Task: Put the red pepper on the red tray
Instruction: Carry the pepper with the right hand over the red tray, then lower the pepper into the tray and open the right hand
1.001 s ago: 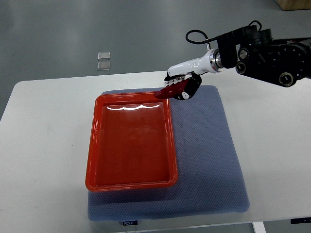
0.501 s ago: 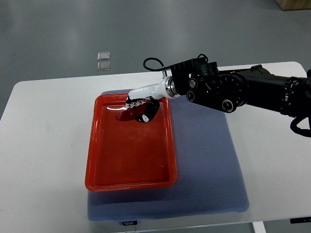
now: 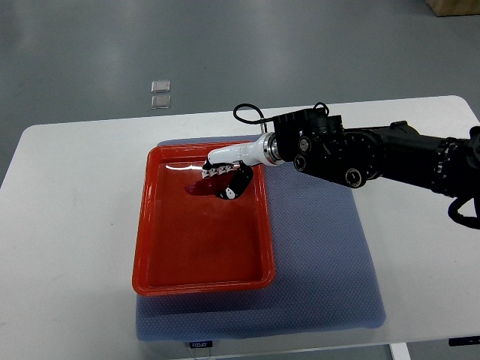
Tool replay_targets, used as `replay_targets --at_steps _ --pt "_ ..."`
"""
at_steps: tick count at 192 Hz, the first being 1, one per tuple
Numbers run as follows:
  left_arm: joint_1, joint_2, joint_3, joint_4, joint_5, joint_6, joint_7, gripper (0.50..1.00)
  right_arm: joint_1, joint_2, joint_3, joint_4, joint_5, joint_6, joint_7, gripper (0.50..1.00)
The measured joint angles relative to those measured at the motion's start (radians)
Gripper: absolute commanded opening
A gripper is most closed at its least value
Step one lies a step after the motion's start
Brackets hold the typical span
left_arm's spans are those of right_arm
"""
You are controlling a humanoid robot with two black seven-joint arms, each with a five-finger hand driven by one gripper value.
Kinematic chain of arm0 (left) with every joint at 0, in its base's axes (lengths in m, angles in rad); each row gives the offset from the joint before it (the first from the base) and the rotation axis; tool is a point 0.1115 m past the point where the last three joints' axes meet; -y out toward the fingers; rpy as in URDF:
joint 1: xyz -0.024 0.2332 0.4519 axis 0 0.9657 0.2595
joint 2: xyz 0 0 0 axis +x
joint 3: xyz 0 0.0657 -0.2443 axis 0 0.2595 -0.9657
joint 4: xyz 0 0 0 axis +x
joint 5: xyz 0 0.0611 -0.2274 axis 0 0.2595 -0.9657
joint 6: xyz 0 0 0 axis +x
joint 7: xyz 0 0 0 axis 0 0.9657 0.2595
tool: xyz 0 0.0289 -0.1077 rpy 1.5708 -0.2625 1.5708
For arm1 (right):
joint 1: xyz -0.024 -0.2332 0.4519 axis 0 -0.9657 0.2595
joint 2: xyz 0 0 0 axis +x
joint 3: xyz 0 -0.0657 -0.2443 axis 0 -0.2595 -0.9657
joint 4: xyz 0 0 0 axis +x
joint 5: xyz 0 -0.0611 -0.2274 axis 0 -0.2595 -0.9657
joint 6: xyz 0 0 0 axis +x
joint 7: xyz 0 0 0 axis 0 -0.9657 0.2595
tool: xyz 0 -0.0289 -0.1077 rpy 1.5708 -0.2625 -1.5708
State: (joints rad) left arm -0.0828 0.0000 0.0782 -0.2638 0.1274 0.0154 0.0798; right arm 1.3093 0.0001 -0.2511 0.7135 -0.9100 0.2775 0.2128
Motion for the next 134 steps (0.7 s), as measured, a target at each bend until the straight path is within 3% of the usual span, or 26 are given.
replay_targets --at_steps 106,113,121,124,134 --pt "0.000 0.000 -0.002 0.002 0.000 0.000 0.001 1.000 -0.102 0.000 0.007 0.058 0.001 -0.070 0.023 0.500" --pt "0.000 0.000 -0.002 0.002 0.000 0.000 0.001 1.000 -0.105 0.000 0.016 0.060 0.001 -0.075 0.025 0.598" --pt "0.000 0.000 -0.002 0.002 0.000 0.000 0.001 1.000 -0.109 0.000 0.028 0.064 0.000 -0.077 0.026 0.633" --pt "0.000 0.000 -0.002 0.002 0.000 0.000 0.001 1.000 -0.111 0.000 0.037 0.066 0.000 -0.077 0.027 0.682" --pt "0.000 0.000 -0.002 0.002 0.000 0.000 0.001 1.000 -0.115 0.000 0.058 0.068 0.002 -0.076 0.028 0.744"
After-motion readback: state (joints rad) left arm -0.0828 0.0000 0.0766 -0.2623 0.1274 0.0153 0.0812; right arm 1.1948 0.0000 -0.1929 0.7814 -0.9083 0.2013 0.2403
